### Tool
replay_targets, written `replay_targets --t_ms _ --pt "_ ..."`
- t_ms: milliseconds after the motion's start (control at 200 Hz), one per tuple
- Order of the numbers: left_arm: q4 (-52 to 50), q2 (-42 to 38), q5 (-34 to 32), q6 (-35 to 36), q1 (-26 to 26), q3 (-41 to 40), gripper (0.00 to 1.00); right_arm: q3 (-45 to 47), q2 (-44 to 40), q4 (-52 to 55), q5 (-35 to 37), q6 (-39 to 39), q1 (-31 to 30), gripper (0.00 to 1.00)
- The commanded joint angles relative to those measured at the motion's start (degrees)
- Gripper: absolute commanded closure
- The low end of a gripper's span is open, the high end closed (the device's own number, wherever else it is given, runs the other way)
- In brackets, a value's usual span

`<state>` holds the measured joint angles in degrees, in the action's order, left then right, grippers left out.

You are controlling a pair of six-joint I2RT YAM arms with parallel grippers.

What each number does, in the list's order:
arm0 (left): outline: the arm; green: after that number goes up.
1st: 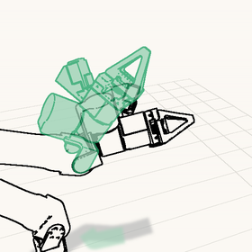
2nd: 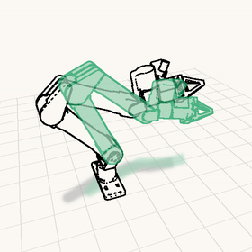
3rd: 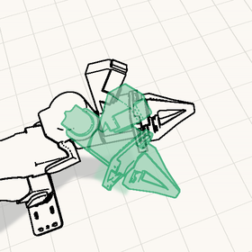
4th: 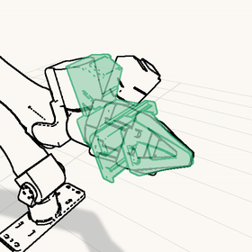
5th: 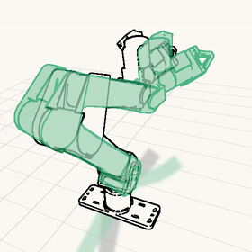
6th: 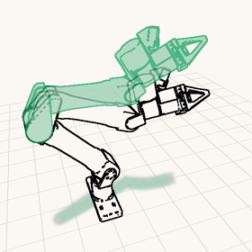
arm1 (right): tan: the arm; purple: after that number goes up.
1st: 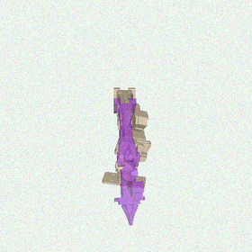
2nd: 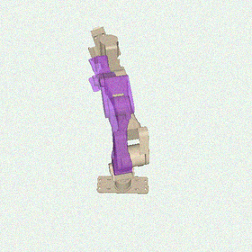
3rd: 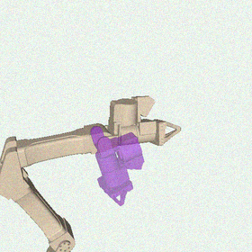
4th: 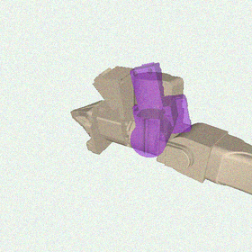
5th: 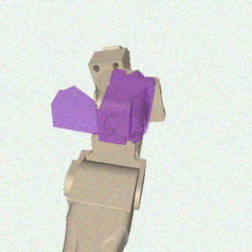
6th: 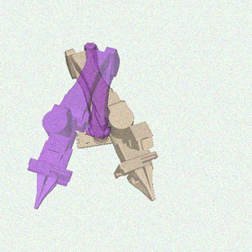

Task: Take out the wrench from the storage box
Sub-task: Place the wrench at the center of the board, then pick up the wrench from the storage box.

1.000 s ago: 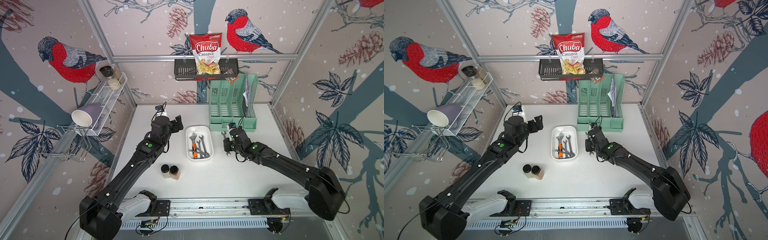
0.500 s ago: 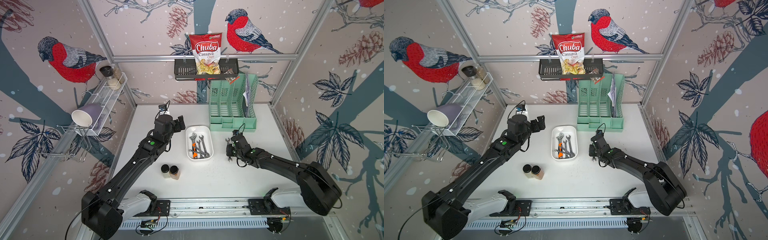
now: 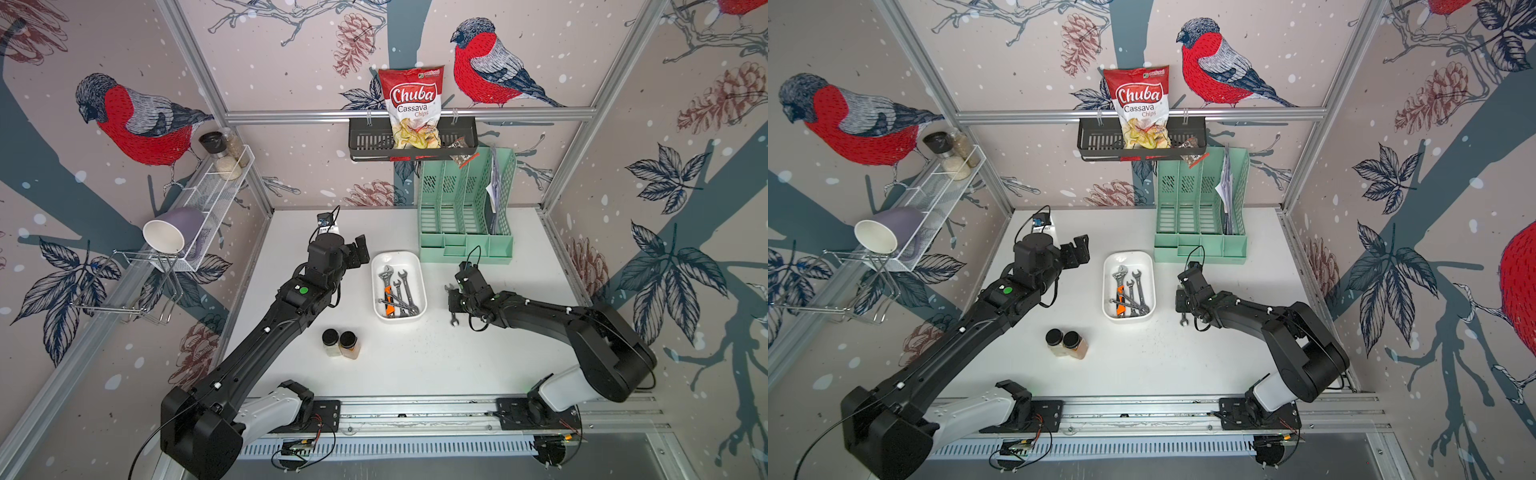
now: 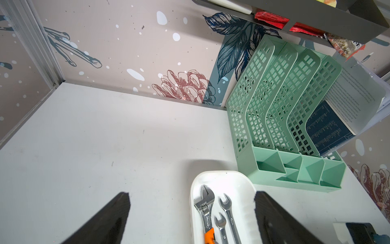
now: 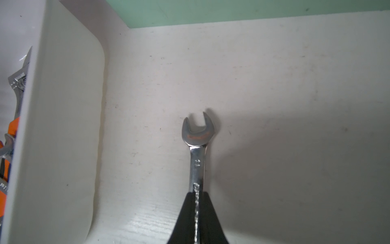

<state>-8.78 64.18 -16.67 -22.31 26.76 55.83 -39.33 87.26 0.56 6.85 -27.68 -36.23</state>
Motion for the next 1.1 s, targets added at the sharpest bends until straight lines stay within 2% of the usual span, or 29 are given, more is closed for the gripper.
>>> replay_targets --t_ms 0,305,375,450,520,665,740,805,935,1095 --pt "1.74 -0.05 0.12 0.61 0.09 0.02 0.04 -0.46 0.46 0.37 -0.93 2.24 0.19 0.88" --pt "2.01 -0.06 0.74 0.54 0.13 -0.17 0.04 -0.33 0.44 1.76 -0.66 3.62 0.51 0.84" --pt "1.88 0.08 1.17 0.43 0.13 0.0 0.04 -1.02 0.19 2.6 0.33 3.77 -0.25 0.77" --pt "1.74 0.09 1.12 0.56 0.13 0.14 0.05 -2.09 0.36 4.2 2.7 3.83 -1.57 0.62" --pt "1.83 -0.09 0.76 0.67 0.13 0.06 0.04 -2.67 0.38 5.31 4.52 3.68 -2.71 0.56" --pt "1.14 -0.43 -0.5 0.84 0.11 0.16 0.04 -5.11 -0.49 9.01 4.97 2.6 -3.06 0.54" --pt "-0.43 -0.66 -4.43 0.89 0.72 0.45 0.05 -7.78 -2.4 12.02 5.01 2.24 -3.27 0.54" --pt "-2.28 -0.5 -3.9 1.61 0.75 0.98 0.05 -10.42 -4.33 13.93 4.95 2.9 -3.96 0.54" --pt "-6.07 1.31 -1.87 2.91 0.75 3.2 0.05 -16.77 -5.3 15.69 0.67 7.12 -6.35 0.55" --pt "-4.51 2.44 -0.88 3.86 0.7 1.66 0.06 -24.88 -0.08 18.2 -11.58 20.51 -8.1 0.54"
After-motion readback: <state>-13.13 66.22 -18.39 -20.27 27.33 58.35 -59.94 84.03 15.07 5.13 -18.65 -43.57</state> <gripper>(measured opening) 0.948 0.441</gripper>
